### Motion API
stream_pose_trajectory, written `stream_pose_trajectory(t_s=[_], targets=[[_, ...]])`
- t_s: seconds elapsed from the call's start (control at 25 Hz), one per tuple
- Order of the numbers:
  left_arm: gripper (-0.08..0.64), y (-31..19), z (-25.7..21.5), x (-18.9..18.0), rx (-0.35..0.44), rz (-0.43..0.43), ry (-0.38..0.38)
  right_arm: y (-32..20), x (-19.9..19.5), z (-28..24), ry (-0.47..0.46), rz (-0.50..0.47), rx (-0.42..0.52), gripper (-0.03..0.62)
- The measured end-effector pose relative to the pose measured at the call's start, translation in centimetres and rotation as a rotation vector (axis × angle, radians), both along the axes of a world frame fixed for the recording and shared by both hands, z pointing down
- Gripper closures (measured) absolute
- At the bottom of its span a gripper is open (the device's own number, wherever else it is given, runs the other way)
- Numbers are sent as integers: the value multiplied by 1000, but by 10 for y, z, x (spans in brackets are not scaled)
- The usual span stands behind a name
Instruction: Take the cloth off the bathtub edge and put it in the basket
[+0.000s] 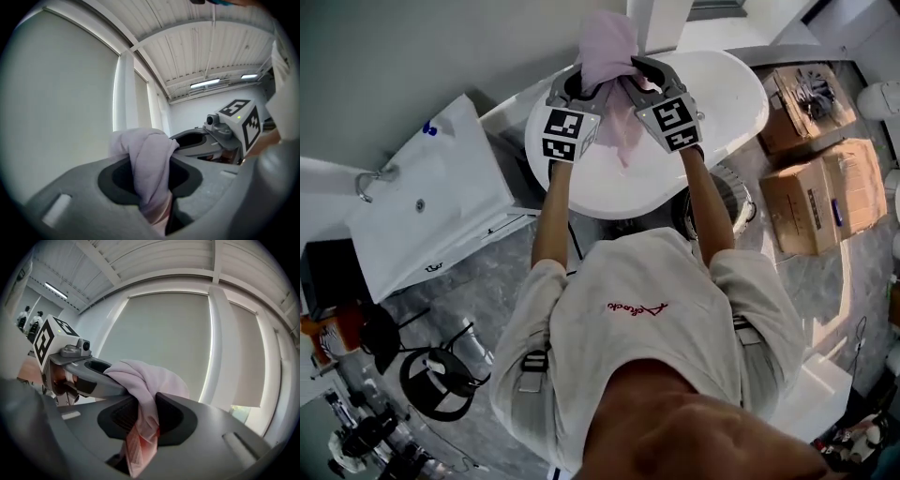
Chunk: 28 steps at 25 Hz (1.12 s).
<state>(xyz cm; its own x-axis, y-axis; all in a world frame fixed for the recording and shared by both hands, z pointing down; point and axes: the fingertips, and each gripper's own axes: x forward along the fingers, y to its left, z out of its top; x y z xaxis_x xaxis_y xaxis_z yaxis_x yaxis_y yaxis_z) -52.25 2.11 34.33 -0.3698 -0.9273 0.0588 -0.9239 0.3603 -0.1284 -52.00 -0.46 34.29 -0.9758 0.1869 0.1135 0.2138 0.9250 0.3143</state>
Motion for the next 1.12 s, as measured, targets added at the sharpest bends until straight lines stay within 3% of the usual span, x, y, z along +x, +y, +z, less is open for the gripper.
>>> stream_pose_trajectory(t_s=[0.32,0.56,1.12], targets=[[425,-85,-7,59,12,287,-14,-84,66,-6,-19,284,12,486],[426,-138,-15,126,26,494,-15,-135,138,-13,-35,496,28,486],[426,-233,-31,278,47,778,-26,-225,296,-29,-56,787,49,486]])
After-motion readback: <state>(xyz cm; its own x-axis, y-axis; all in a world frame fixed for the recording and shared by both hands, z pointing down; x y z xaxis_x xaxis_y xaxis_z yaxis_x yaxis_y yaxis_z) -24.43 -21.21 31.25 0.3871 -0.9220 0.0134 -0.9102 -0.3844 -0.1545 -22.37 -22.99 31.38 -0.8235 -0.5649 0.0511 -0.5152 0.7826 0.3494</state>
